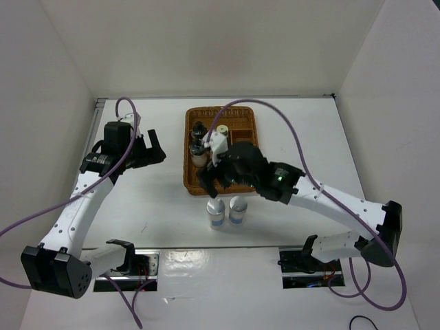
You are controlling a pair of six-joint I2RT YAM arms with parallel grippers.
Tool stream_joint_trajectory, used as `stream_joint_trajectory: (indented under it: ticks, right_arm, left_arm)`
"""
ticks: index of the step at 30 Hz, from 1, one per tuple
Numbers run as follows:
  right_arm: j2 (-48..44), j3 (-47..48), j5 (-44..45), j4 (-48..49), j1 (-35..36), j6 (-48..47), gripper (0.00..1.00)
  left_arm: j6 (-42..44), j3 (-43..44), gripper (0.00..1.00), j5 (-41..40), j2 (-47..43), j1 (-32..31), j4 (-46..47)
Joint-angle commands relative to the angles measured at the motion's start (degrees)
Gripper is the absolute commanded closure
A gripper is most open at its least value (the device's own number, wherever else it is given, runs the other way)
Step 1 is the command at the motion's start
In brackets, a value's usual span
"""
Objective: Organize the condiment bottles
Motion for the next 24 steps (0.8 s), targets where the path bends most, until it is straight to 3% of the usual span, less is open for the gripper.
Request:
stream_joint_trajectory:
  ticks: [1, 5, 24]
  right_arm:
    - [1.47, -3.52, -1.28, -5.02, 4.60, 1.74, 0.01]
    - [1.47, -4.58, 3.10, -5.73, 10.41, 4.99, 0.01]
    - [11.67, -6.34, 7.77, -9.24, 10.95, 8.07, 0.01]
  left_arm:
    - [-0.92, -0.02, 0.01, -0.26, 0.20, 0.34, 1.74]
    - [-1.44, -0.02, 0.01, 0.36, 0.20, 0.34, 2.35]
    - [-1.44, -1.60, 0.01, -0.25, -2.53, 0.34, 2.35]
